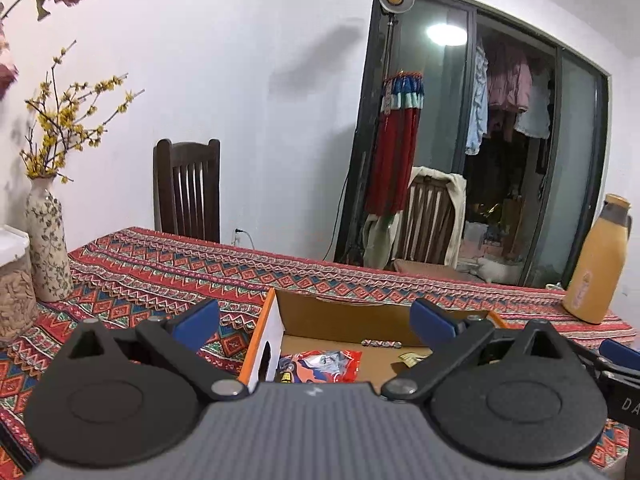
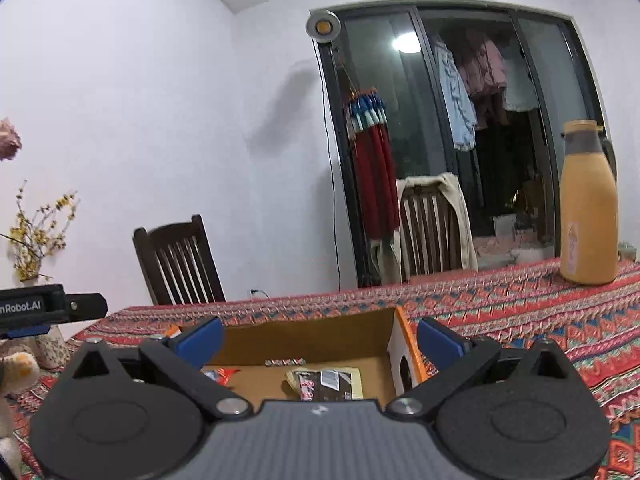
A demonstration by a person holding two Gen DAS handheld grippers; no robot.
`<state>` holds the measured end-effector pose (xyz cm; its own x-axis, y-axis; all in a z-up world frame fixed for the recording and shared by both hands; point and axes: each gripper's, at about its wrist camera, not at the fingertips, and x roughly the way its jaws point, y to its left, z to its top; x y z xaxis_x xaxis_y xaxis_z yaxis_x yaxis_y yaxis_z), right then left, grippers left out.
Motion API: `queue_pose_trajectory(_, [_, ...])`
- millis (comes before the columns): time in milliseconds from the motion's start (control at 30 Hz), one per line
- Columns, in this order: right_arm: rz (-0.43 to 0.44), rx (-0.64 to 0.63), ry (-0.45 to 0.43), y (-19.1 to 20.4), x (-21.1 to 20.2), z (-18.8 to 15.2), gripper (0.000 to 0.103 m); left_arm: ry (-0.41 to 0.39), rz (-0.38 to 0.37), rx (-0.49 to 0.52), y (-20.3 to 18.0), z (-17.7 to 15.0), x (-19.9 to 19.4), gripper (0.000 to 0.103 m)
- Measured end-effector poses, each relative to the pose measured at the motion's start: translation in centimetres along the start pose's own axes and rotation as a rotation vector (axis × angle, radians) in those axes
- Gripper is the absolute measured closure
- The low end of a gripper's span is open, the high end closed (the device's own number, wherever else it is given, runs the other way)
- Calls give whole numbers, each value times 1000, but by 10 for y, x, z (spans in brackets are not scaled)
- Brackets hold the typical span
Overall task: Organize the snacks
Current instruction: 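Lift both open grippers out of the box back toward the pile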
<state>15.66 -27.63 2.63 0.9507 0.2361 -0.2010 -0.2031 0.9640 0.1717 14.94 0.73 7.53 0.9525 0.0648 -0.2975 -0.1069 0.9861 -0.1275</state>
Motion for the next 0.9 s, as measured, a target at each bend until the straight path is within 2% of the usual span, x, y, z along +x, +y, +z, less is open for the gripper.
queue_pose_trajectory(200, [26,-37,4,5,-34,-2,0,6,-27,5,12,-3,-25,0])
queue_pose_trajectory(467, [33,-68,89,7,-68,-34,0,62,-4,68,31,-35,-47,0])
queue_pose_trajectory(767, [-9,-72,210,-4,-83,-76,0,118,10,74,46,-70,-50,0])
queue_pose_trajectory(900, [-22,-77,227,-5,-81,-84,0,108,30,93,43,-82,-46,0])
